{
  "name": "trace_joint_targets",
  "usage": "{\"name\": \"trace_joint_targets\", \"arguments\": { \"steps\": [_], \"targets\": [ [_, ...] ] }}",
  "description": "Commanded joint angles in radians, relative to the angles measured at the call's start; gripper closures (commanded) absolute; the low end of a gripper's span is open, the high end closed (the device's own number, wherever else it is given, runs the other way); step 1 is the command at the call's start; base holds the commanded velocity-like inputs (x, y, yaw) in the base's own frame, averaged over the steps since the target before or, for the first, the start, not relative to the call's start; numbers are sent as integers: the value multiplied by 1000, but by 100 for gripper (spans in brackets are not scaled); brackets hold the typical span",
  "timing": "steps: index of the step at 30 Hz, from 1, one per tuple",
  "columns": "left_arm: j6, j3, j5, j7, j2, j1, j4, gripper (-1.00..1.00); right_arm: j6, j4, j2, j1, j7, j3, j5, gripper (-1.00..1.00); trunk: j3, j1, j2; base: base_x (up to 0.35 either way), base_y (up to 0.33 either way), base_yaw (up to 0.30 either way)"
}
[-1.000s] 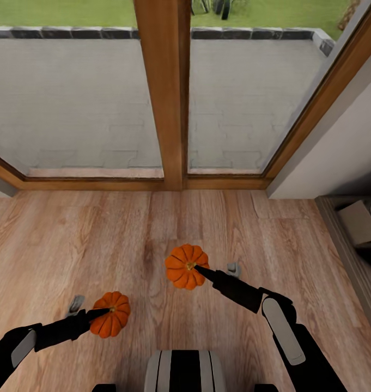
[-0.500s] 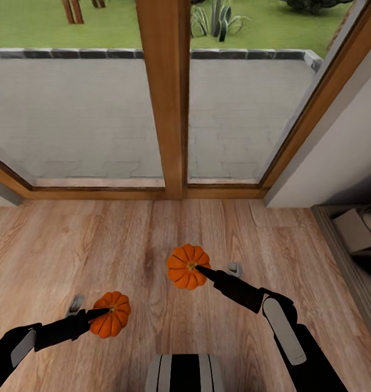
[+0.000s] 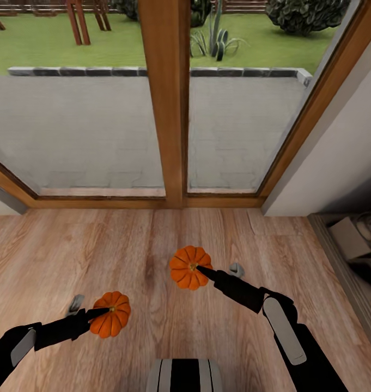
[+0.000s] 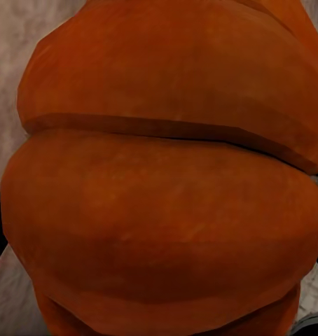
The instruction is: Place each of the two pumpkins and all three candles from the living room inside a cabinet in the living room (use any cabinet), then make sure every cabinet is closed, and position the cauldron so it is next to a table in the living room.
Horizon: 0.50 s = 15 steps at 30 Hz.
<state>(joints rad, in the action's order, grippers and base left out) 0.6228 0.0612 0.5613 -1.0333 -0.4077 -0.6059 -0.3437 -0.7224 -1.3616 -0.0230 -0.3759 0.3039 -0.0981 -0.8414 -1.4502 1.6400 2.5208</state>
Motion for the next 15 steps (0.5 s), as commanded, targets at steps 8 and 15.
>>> {"name": "trace_joint_targets", "arguments": {
  "steps": [8,15],
  "targets": [
    [1,0,-3,2,-2,0,0,100,0,-2,-7,0,3,0,1,100,31,-4,-2,0,0,0],
    [2,0,-3,1,-11,-1,0,100,42,0,-9,0,3,-2,0,100,58,-7,-4,0,0,0]
  ]
}}
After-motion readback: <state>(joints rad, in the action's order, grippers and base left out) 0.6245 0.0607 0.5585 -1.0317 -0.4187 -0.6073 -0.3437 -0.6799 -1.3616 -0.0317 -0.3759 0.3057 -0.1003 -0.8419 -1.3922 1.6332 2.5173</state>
